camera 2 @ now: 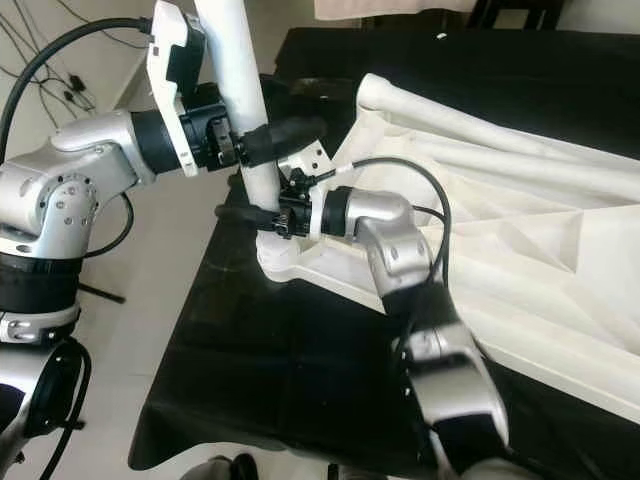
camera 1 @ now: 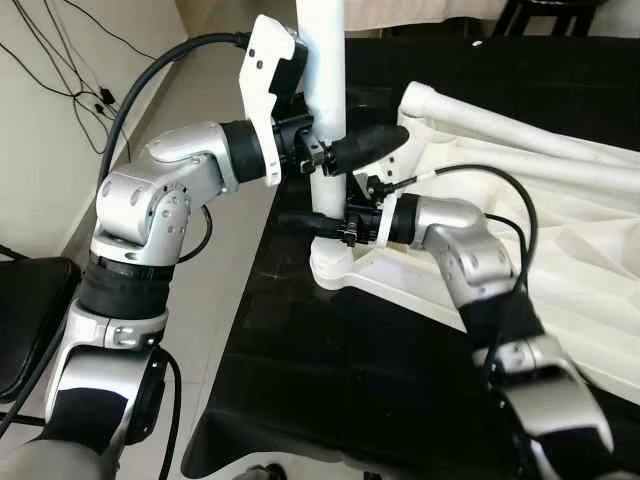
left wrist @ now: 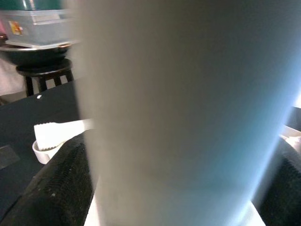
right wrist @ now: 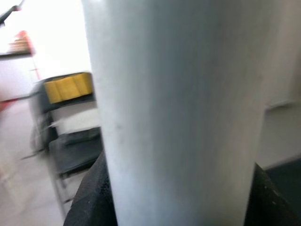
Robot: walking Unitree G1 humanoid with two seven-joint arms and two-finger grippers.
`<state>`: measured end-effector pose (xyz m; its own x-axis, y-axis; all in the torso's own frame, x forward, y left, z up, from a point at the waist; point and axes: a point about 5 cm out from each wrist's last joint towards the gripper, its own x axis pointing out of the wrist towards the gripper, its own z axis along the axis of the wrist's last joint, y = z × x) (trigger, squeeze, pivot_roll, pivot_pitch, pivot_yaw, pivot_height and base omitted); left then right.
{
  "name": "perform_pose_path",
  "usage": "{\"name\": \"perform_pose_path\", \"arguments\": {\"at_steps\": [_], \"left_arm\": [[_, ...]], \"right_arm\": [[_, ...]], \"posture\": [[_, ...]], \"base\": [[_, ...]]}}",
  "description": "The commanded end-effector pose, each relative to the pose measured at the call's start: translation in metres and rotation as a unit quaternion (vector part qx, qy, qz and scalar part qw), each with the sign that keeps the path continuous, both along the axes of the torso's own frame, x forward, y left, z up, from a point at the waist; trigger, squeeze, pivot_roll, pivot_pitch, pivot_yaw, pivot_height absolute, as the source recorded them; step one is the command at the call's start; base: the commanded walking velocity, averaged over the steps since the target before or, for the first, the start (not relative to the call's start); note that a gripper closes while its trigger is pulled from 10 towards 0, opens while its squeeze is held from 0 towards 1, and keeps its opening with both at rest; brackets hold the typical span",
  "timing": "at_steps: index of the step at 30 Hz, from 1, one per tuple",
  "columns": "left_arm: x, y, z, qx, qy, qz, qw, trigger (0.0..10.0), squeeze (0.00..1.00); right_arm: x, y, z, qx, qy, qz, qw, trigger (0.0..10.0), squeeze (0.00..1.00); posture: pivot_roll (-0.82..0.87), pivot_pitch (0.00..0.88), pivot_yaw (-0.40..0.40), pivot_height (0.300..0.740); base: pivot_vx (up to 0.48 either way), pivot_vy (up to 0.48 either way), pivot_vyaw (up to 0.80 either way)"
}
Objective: Building children table
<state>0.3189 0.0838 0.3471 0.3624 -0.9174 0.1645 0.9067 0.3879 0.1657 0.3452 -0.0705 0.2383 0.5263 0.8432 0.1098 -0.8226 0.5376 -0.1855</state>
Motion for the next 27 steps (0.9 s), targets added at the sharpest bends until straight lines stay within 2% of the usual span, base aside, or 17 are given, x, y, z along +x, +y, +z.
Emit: {"name": "perform_pose_path", "arguments": {"at_steps": [1, 2, 3, 4, 5, 8, 14, 20, 21, 22, 23, 24, 27], "left_arm": [[-0.005, 0.000, 0.001, 0.003, -0.003, 0.003, 1.000, 10.0, 0.00], [-0.005, 0.000, 0.001, 0.003, -0.003, 0.003, 1.000, 10.0, 0.00], [-0.006, -0.001, 0.002, 0.001, -0.001, 0.005, 1.000, 10.0, 0.00], [-0.006, -0.001, 0.002, 0.001, -0.001, 0.005, 1.000, 10.0, 0.00], [-0.007, -0.002, 0.001, 0.002, 0.000, 0.004, 1.000, 10.0, 0.00], [-0.008, -0.004, 0.000, 0.009, -0.002, -0.004, 1.000, 10.0, 0.00], [-0.006, -0.002, 0.000, 0.007, -0.004, -0.003, 1.000, 10.0, 0.00], [-0.005, -0.001, -0.001, 0.012, -0.001, 0.002, 1.000, 10.0, 0.00], [-0.005, -0.001, -0.001, 0.013, 0.001, 0.001, 1.000, 8.0, 0.00], [-0.005, -0.001, -0.001, 0.012, 0.002, 0.000, 1.000, 1.4, 0.00], [-0.005, -0.001, -0.001, 0.012, 0.002, 0.000, 1.000, 1.4, 0.00], [-0.006, -0.001, -0.001, 0.013, 0.003, -0.005, 1.000, 0.0, 0.00], [-0.006, -0.002, -0.002, 0.014, 0.004, -0.009, 1.000, 0.0, 0.00]], "right_arm": [[-0.015, 0.005, -0.043, -0.010, 0.058, -0.111, 0.992, 0.0, 0.00], [-0.015, 0.005, -0.043, -0.010, 0.058, -0.111, 0.992, 0.0, 0.00], [-0.028, 0.008, -0.054, -0.002, 0.065, -0.173, 0.983, 0.0, 0.00], [-0.028, 0.008, -0.054, -0.002, 0.065, -0.173, 0.983, 0.0, 0.00], [-0.033, 0.011, -0.057, 0.003, 0.065, -0.200, 0.978, 0.0, 0.00], [-0.030, 0.019, -0.051, 0.018, 0.062, -0.186, 0.980, 0.0, 0.00], [-0.028, 0.022, -0.046, 0.019, 0.052, -0.179, 0.982, 0.0, 0.00], [-0.038, 0.028, -0.041, 0.017, 0.048, -0.186, 0.981, 0.0, 0.00], [-0.040, 0.030, -0.040, 0.017, 0.047, -0.189, 0.981, 0.0, 0.00], [-0.042, 0.030, -0.039, 0.016, 0.046, -0.190, 0.981, 0.0, 0.00], [-0.042, 0.030, -0.039, 0.016, 0.046, -0.190, 0.981, 0.0, 0.00], [-0.042, 0.031, -0.039, 0.015, 0.046, -0.188, 0.981, 0.0, 0.00], [-0.043, 0.031, -0.039, 0.016, 0.046, -0.185, 0.982, 0.0, 0.00]], "posture": [[-0.02, 0.246, 0.050, 0.740], [-0.02, 0.246, 0.050, 0.740], [-0.03, 0.247, 0.064, 0.740], [-0.03, 0.247, 0.064, 0.740], [-0.03, 0.235, 0.067, 0.740], [-0.03, 0.217, 0.064, 0.740], [-0.03, 0.203, 0.077, 0.740], [-0.02, 0.199, 0.080, 0.740], [-0.02, 0.196, 0.079, 0.740], [-0.02, 0.196, 0.079, 0.740], [-0.02, 0.196, 0.079, 0.740], [-0.02, 0.194, 0.079, 0.740], [-0.03, 0.193, 0.078, 0.740]], "base": [[0.000, 0.000, 0.00], [0.000, 0.000, 0.00], [0.000, 0.000, 0.00], [0.000, 0.000, 0.00], [0.000, 0.000, 0.00], [0.000, 0.000, 0.00], [0.000, 0.000, 0.00], [0.000, 0.000, 0.00], [0.000, 0.000, 0.00], [0.000, 0.000, 0.00], [0.000, 0.000, 0.00], [0.000, 0.000, 0.00], [0.000, 0.000, 0.00]]}}
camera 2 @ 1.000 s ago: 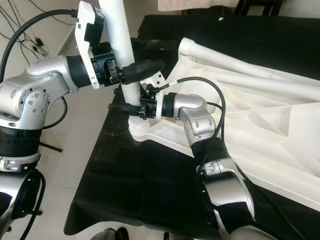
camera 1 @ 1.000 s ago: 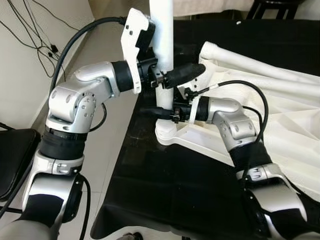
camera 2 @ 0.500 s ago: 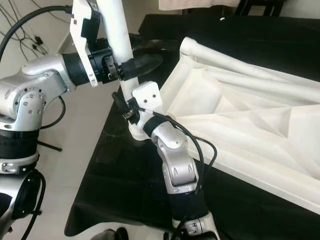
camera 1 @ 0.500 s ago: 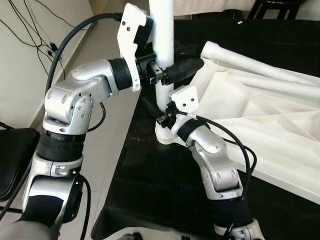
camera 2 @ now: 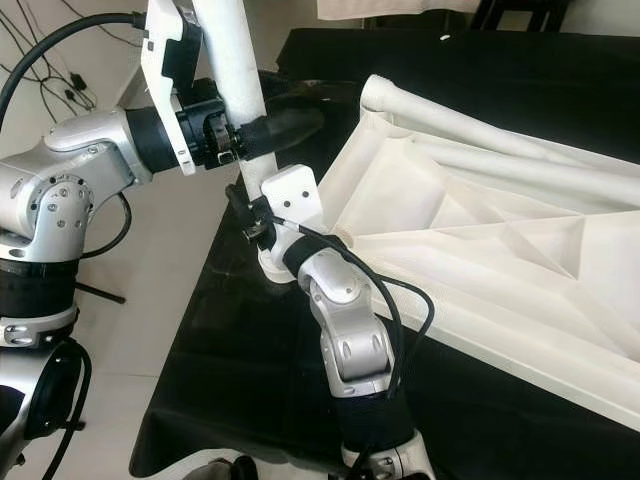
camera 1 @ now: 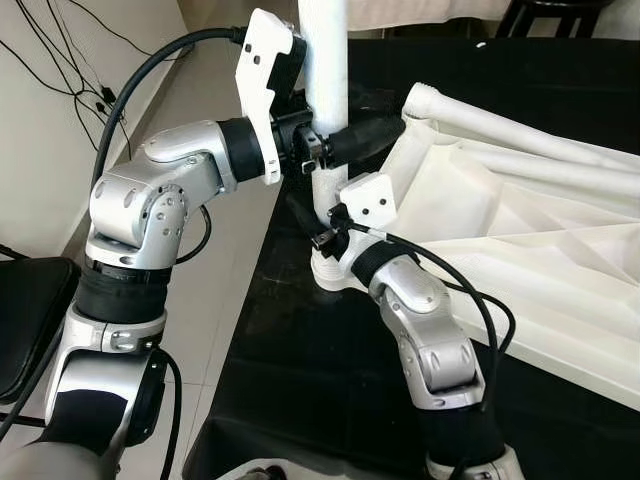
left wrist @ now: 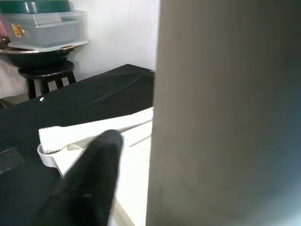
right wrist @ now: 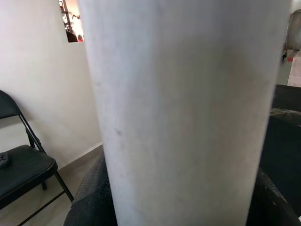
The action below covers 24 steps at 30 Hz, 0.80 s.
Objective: Building children table
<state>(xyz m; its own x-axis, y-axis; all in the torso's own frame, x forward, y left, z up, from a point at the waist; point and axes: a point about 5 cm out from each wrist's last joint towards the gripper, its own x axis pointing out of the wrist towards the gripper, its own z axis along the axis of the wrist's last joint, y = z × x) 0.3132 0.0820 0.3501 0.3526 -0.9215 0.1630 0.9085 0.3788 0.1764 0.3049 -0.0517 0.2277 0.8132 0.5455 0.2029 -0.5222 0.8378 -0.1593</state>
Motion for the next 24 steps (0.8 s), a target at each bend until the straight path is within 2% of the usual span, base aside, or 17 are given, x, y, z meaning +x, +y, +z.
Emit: {"name": "perform_pose_path", "arguments": {"at_steps": [1, 4, 5, 13, 14, 15, 16, 17, 18, 21, 24], "left_arm": [[-0.001, -0.001, -0.006, 0.012, 0.010, -0.008, 1.000, 0.0, 0.00], [-0.001, -0.001, -0.006, 0.013, 0.010, -0.011, 1.000, 0.0, 0.00], [-0.001, -0.002, -0.007, 0.013, 0.011, -0.012, 1.000, 0.0, 0.00], [-0.002, -0.003, -0.007, 0.017, 0.010, -0.016, 1.000, 0.0, 0.00], [-0.002, -0.003, -0.007, 0.018, 0.010, -0.017, 1.000, 0.0, 0.00], [-0.002, -0.003, -0.007, 0.019, 0.010, -0.018, 1.000, 0.0, 0.00], [-0.002, -0.003, -0.007, 0.019, 0.010, -0.018, 1.000, 0.0, 0.00], [-0.002, -0.004, -0.007, 0.021, 0.009, -0.019, 1.000, 0.0, 0.00], [-0.002, -0.004, -0.007, 0.021, 0.009, -0.019, 1.000, 0.0, 0.00], [-0.003, -0.005, -0.007, 0.024, 0.010, -0.025, 0.999, 0.0, 0.00], [-0.004, -0.006, -0.007, 0.024, 0.010, -0.027, 0.999, 0.0, 0.00]], "right_arm": [[-0.002, 0.012, -0.027, -0.011, 0.073, 0.028, 0.997, 0.5, 0.00], [-0.002, 0.012, -0.027, -0.011, 0.072, 0.030, 0.997, 0.5, 0.00], [-0.001, 0.012, -0.025, -0.010, 0.070, 0.034, 0.997, 10.0, 0.00], [0.010, 0.007, -0.015, -0.045, 0.041, 0.073, 0.996, 10.0, 0.00], [0.013, 0.003, -0.013, -0.056, 0.035, 0.104, 0.992, 10.0, 0.94], [0.017, -0.001, -0.012, -0.079, 0.033, 0.148, 0.985, 10.0, 1.00], [0.017, -0.001, -0.012, -0.079, 0.033, 0.148, 0.985, 10.0, 1.00], [0.021, -0.006, -0.011, -0.108, 0.027, 0.191, 0.975, 10.0, 1.00], [0.021, -0.006, -0.011, -0.108, 0.027, 0.191, 0.975, 10.0, 1.00], [0.037, -0.020, 0.001, -0.170, 0.016, 0.264, 0.949, 10.0, 1.00], [0.041, -0.021, 0.006, -0.179, 0.013, 0.282, 0.943, 10.0, 1.00]], "posture": [[-0.03, 0.193, 0.078, 0.740], [-0.03, 0.193, 0.078, 0.740], [-0.03, 0.188, 0.079, 0.740], [-0.02, 0.185, 0.081, 0.740], [-0.02, 0.184, 0.083, 0.740], [-0.01, 0.185, 0.084, 0.740], [-0.01, 0.185, 0.084, 0.740], [-0.01, 0.185, 0.085, 0.740], [-0.01, 0.185, 0.085, 0.740], [0.00, 0.188, 0.088, 0.740], [0.00, 0.190, 0.090, 0.740]], "base": [[0.000, 0.000, 0.00], [0.000, 0.000, 0.00], [0.000, 0.000, 0.00], [0.000, 0.000, 0.00], [0.000, 0.000, 0.00], [0.000, 0.000, 0.00], [0.000, 0.000, 0.00], [0.000, 0.000, 0.00], [0.000, 0.000, 0.00], [0.000, 0.000, 0.00], [0.000, 0.000, 0.00]]}}
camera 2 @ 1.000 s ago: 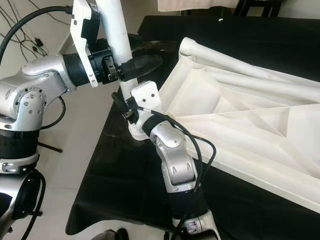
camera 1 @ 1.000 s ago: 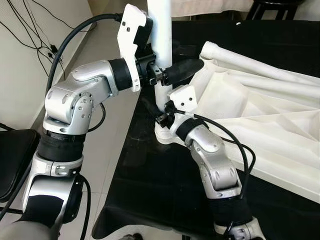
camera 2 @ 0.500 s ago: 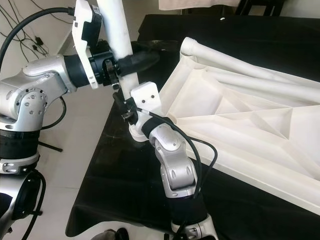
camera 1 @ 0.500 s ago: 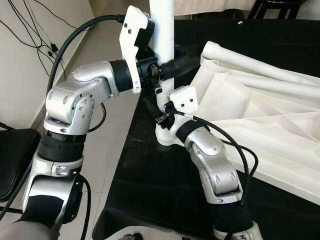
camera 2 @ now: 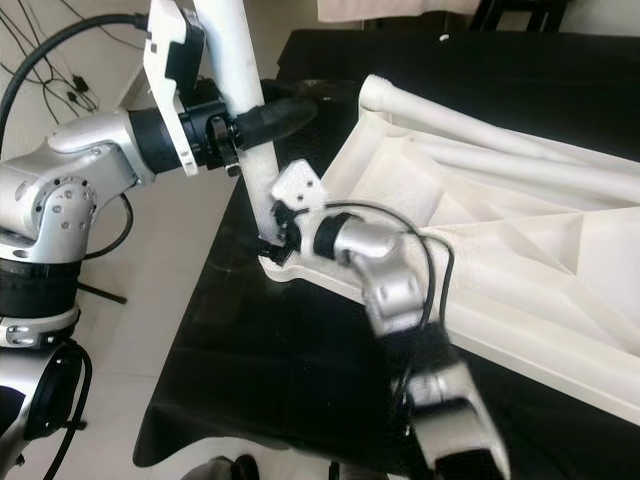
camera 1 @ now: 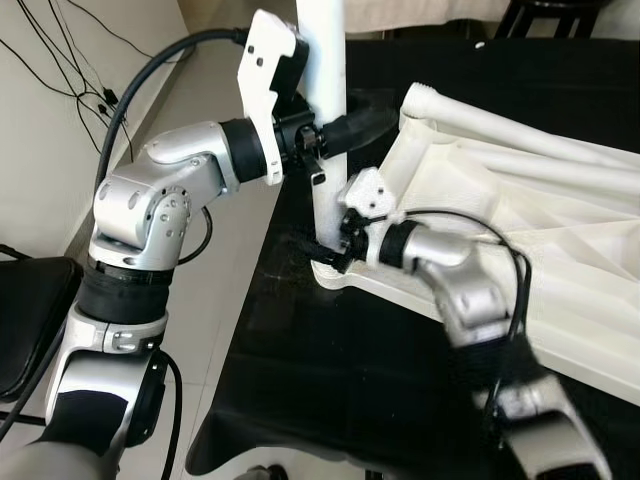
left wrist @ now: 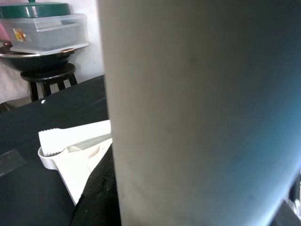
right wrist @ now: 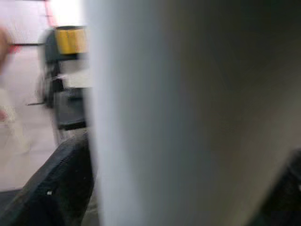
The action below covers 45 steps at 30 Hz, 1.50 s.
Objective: Building children table
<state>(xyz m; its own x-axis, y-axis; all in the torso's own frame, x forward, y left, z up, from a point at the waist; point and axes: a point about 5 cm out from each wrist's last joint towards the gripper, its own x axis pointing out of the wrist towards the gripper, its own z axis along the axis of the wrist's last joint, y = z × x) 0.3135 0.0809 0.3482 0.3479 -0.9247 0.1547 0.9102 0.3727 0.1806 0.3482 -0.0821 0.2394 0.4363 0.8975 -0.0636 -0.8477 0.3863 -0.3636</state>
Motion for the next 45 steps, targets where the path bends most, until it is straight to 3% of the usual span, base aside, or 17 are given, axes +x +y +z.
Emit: {"name": "perform_pose_path", "arguments": {"at_steps": [1, 5, 6, 7, 8, 21, 22, 23, 24, 25, 30, 31, 33, 35, 37, 38, 45], "left_arm": [[-0.004, -0.006, -0.005, 0.020, 0.011, -0.027, 0.999, 0.0, 0.00], [-0.005, -0.008, -0.006, 0.020, 0.012, -0.030, 0.999, 0.0, 0.00], [-0.006, -0.008, -0.007, 0.021, 0.013, -0.032, 0.999, 0.0, 0.00], [-0.006, -0.008, -0.007, 0.021, 0.013, -0.032, 0.999, 0.0, 0.00], [-0.006, -0.009, -0.007, 0.021, 0.013, -0.032, 0.999, 0.0, 0.00], [-0.006, -0.009, -0.006, 0.022, 0.012, -0.033, 0.999, 0.0, 0.00], [-0.005, -0.009, -0.007, 0.024, 0.009, -0.027, 0.999, 2.0, 0.00], [-0.005, -0.009, -0.007, 0.024, 0.009, -0.027, 0.999, 2.0, 0.00], [-0.004, -0.008, -0.006, 0.015, 0.009, -0.017, 1.000, 10.0, 0.00], [-0.002, -0.007, -0.006, 0.011, 0.008, -0.007, 1.000, 10.0, 1.00], [0.000, -0.006, -0.006, 0.009, 0.006, 0.009, 1.000, 10.0, 1.00], [0.000, -0.005, -0.006, 0.009, 0.008, 0.012, 1.000, 10.0, 0.00], [0.001, -0.005, -0.006, 0.009, 0.009, 0.014, 1.000, 10.0, 0.00], [0.001, -0.003, -0.005, 0.003, 0.013, 0.019, 1.000, 10.0, 0.00], [0.001, -0.003, -0.005, 0.003, 0.013, 0.019, 1.000, 10.0, 0.00], [0.002, 0.000, -0.004, 0.000, 0.017, 0.021, 1.000, 10.0, 0.00], [0.002, -0.001, -0.006, 0.004, 0.022, 0.011, 1.000, 10.0, 0.00]], "right_arm": [[0.003, 0.009, 0.001, -0.014, 0.011, 0.049, 0.999, 10.0, 0.00], [0.009, 0.012, 0.010, -0.007, 0.031, 0.087, 0.996, 10.0, 0.00], [0.011, 0.015, 0.012, -0.003, 0.045, 0.108, 0.993, 7.6, 0.00], [0.011, 0.015, 0.012, -0.003, 0.045, 0.108, 0.993, 7.6, 0.00], [0.011, 0.016, 0.012, -0.001, 0.059, 0.132, 0.989, 0.0, 0.00], [0.014, 0.017, 0.007, -0.008, 0.085, 0.208, 0.974, 0.0, 0.00], [0.016, 0.015, 0.006, 0.000, 0.084, 0.201, 0.976, 0.0, 0.00], [0.016, 0.015, 0.006, 0.000, 0.084, 0.201, 0.976, 0.0, 0.00], [0.016, 0.013, 0.005, 0.004, 0.080, 0.193, 0.978, 0.0, 0.00], [0.017, 0.010, 0.004, 0.005, 0.071, 0.177, 0.982, 0.0, 0.00], [0.020, 0.004, 0.003, -0.003, 0.042, 0.136, 0.990, 0.0, 0.00], [0.021, 0.000, -0.001, -0.002, 0.041, 0.081, 0.996, 0.0, 0.00], [0.022, -0.003, -0.004, -0.001, 0.041, 0.041, 0.998, 0.0, 0.00], [0.022, 0.001, -0.029, 0.036, 0.049, -0.141, 0.988, 0.0, 0.00], [0.022, 0.001, -0.029, 0.036, 0.049, -0.141, 0.988, 0.0, 0.00], [-0.007, 0.010, -0.068, 0.040, 0.092, -0.276, 0.956, 0.0, 0.00], [-0.019, 0.018, -0.075, 0.047, 0.096, -0.308, 0.945, 0.0, 0.00]], "posture": [[0.00, 0.192, 0.092, 0.740], [0.00, 0.197, 0.098, 0.740], [0.01, 0.198, 0.099, 0.740], [0.01, 0.198, 0.099, 0.740], [0.01, 0.201, 0.099, 0.740], [0.01, 0.203, 0.102, 0.740], [0.00, 0.202, 0.103, 0.740], [0.00, 0.202, 0.103, 0.740], [0.00, 0.201, 0.103, 0.740], [0.00, 0.202, 0.104, 0.740], [-0.01, 0.203, 0.101, 0.740], [0.00, 0.211, 0.078, 0.740], [0.00, 0.211, 0.078, 0.740], [-0.01, 0.216, 0.066, 0.740], [-0.01, 0.216, 0.066, 0.740], [-0.02, 0.227, 0.092, 0.740], [-0.03, 0.201, 0.097, 0.740]], "base": [[0.000, 0.000, 0.00], [0.000, 0.000, 0.00], [0.000, 0.000, 0.00], [0.000, 0.000, 0.00], [0.000, 0.000, 0.00], [0.000, 0.000, 0.00], [0.000, 0.000, 0.00], [0.000, 0.000, 0.00], [0.000, 0.000, 0.00], [0.000, 0.000, 0.00], [0.000, 0.000, 0.00], [0.000, 0.000, 0.00], [0.000, 0.000, 0.00], [0.000, 0.000, 0.00], [0.000, 0.000, 0.00], [0.000, 0.000, 0.00], [0.000, 0.000, 0.00]]}}
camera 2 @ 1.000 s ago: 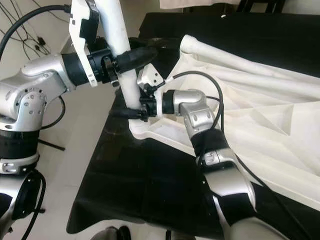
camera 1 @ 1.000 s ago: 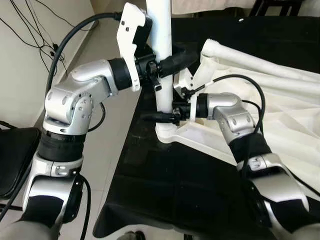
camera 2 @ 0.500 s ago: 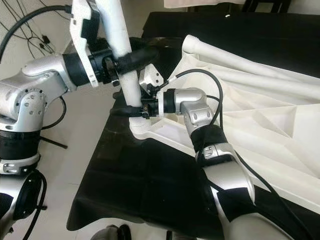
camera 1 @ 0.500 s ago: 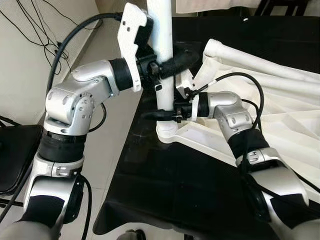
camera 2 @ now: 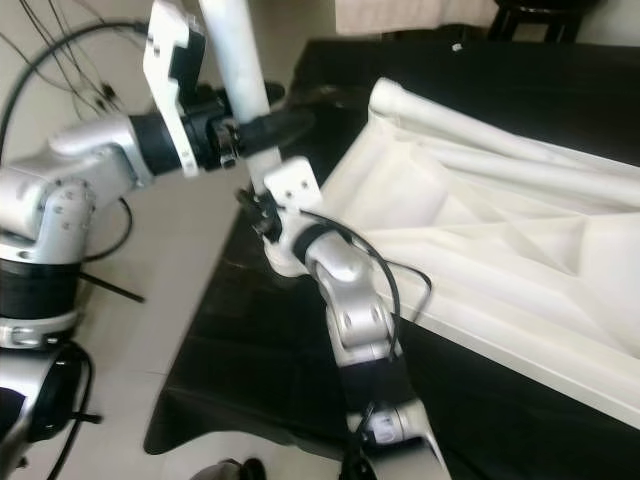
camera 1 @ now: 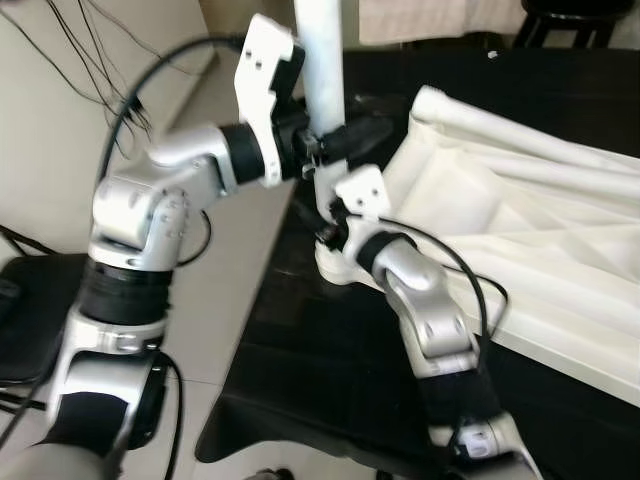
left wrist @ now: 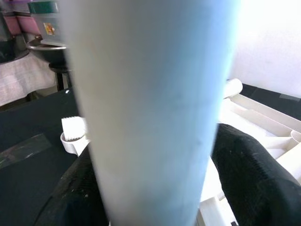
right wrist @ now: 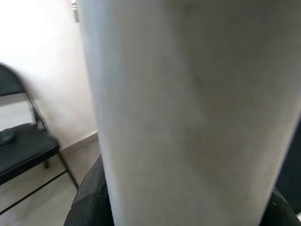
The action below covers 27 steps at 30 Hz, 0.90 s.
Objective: Building children table
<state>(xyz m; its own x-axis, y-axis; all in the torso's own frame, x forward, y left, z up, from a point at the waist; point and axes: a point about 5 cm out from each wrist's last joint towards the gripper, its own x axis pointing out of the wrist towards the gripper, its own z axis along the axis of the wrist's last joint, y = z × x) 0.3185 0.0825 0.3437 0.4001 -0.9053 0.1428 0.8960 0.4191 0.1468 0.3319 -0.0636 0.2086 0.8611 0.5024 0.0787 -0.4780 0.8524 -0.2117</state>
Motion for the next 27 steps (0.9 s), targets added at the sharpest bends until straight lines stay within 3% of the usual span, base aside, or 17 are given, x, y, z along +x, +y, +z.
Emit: {"name": "perform_pose_path", "arguments": {"at_steps": [1, 14, 15, 19, 20, 21, 25, 26, 27], "left_arm": [[-0.003, -0.004, -0.002, 0.007, 0.003, -0.016, 1.000, 10.0, 0.00], [-0.001, -0.002, -0.003, 0.006, 0.003, -0.006, 1.000, 10.0, 0.00], [-0.001, -0.002, -0.003, 0.005, 0.005, -0.007, 1.000, 0.0, 0.00], [0.000, -0.002, -0.003, 0.005, 0.001, -0.003, 1.000, 0.0, 0.00], [0.001, -0.001, -0.003, 0.007, -0.003, 0.003, 1.000, 0.0, 0.00], [0.002, -0.001, -0.002, 0.007, -0.006, 0.007, 1.000, 0.0, 0.00], [0.003, -0.001, -0.002, 0.006, -0.007, 0.011, 1.000, 0.0, 0.00], [0.003, -0.001, -0.002, 0.005, -0.006, 0.009, 1.000, 0.0, 0.00], [0.003, -0.001, -0.002, 0.005, -0.006, 0.009, 1.000, 0.0, 0.00]], "right_arm": [[-0.001, 0.002, -0.044, -0.029, 0.100, -0.008, 0.995, 0.0, 0.00], [-0.005, 0.004, -0.027, -0.035, 0.084, -0.039, 0.995, 0.0, 0.00], [-0.006, 0.005, -0.027, -0.034, 0.083, -0.036, 0.995, 0.0, 0.00], [-0.007, 0.007, -0.026, -0.033, 0.083, -0.026, 0.996, 0.0, 0.00], [-0.007, 0.009, -0.025, -0.036, 0.082, -0.016, 0.996, 1.1, 0.00], [-0.006, 0.009, -0.022, -0.039, 0.078, -0.006, 0.996, 6.3, 0.00], [-0.005, 0.009, -0.019, -0.043, 0.075, 0.003, 0.996, 6.3, 0.00], [-0.001, 0.007, -0.015, -0.051, 0.061, 0.018, 0.997, 10.0, 0.00], [-0.001, 0.007, -0.015, -0.051, 0.061, 0.018, 0.997, 10.0, 0.00]], "posture": [[-0.03, 0.193, 0.093, 0.740], [-0.03, 0.177, 0.082, 0.740], [-0.03, 0.176, 0.082, 0.740], [-0.03, 0.174, 0.079, 0.740], [-0.03, 0.174, 0.078, 0.740], [-0.03, 0.178, 0.077, 0.740], [-0.03, 0.178, 0.077, 0.740], [-0.03, 0.181, 0.078, 0.740], [-0.03, 0.181, 0.078, 0.740]], "base": [[0.000, 0.000, 0.00], [0.000, 0.000, 0.00], [0.000, 0.000, 0.00], [0.000, 0.000, 0.00], [0.000, 0.000, 0.00], [0.000, 0.000, 0.00], [0.000, 0.000, 0.00], [0.000, 0.000, 0.00], [0.000, 0.000, 0.00]]}}
